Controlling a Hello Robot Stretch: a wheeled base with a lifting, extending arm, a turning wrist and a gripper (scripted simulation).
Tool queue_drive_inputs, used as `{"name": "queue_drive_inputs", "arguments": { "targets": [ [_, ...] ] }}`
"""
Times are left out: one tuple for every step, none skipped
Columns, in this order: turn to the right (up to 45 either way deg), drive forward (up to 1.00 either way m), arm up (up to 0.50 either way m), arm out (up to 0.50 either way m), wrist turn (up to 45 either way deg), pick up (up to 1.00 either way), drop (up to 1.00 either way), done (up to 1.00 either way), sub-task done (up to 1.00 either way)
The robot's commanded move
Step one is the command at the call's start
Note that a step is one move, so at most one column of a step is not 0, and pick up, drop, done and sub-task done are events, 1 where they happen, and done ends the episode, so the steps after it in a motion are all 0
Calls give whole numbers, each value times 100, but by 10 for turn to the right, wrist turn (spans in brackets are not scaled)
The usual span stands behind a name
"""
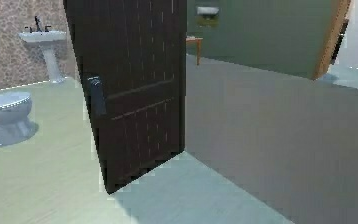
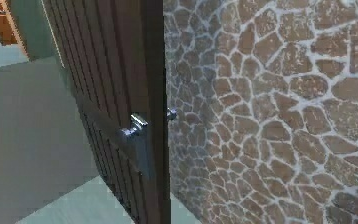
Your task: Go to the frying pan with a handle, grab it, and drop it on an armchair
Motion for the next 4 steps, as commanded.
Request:
{"name": "queue_drive_inputs", "arguments": {
  "targets": [
    [0, 20, 0, 0, 0, 0, 0, 0, 0],
    [420, 0, 0, 0, 0, 0, 0, 0, 0],
    [0, 100, 0, 0, 0, 0, 0, 0, 0],
    [0, 100, 0, 0, 0, 0, 0, 0, 0]
  ]
}}
